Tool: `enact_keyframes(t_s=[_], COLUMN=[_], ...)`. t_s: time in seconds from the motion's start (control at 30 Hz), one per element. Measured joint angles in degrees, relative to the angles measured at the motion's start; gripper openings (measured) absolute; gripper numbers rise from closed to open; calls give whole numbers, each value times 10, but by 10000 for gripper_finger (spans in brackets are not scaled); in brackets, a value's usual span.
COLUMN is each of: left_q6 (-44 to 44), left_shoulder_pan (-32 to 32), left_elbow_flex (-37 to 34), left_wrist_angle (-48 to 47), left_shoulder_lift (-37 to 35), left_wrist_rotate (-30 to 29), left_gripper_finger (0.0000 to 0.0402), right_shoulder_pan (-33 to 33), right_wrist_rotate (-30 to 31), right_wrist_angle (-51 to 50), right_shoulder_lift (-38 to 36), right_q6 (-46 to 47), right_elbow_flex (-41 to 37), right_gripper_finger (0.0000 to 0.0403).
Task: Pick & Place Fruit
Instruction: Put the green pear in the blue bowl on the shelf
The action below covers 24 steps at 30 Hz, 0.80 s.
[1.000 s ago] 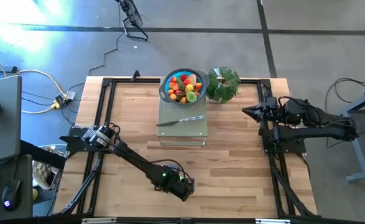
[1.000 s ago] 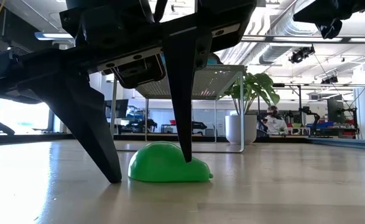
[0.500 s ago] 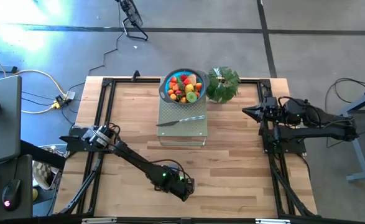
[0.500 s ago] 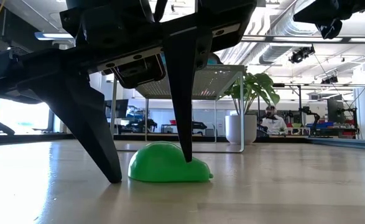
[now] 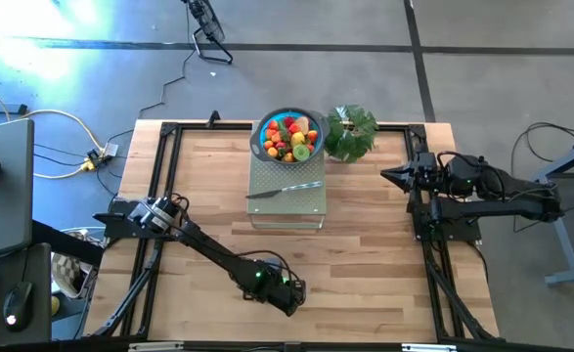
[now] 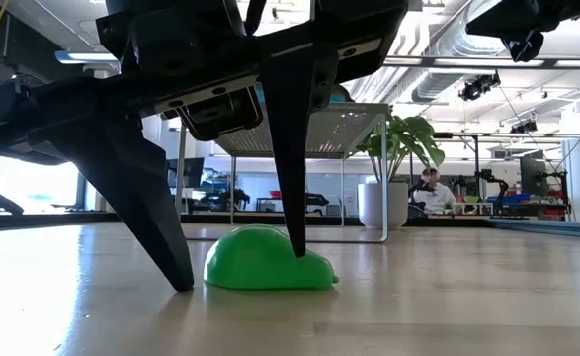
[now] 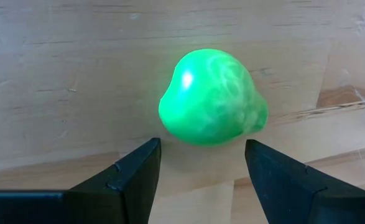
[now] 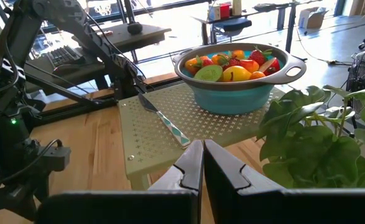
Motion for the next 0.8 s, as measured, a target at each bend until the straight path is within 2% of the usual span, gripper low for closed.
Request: enact_keyframes(t_s=[0.57,0.8], left_q6=[-1,-45], left_shoulder_pan=[1,0], left_elbow_flex=[0,0], left_wrist_angle=[1,-5], left_shoulder_lift=[0,0], left_wrist_rotate=[-1,-14], left_gripper_finger=[230,230], right_shoulder_pan=[0,0], right_wrist_rotate=[0,0], right_wrist_angle=[0,0], right_shoulder_lift=[0,0], right_q6=[0,0], right_elbow_flex=[0,0], right_gripper_finger=[6,6])
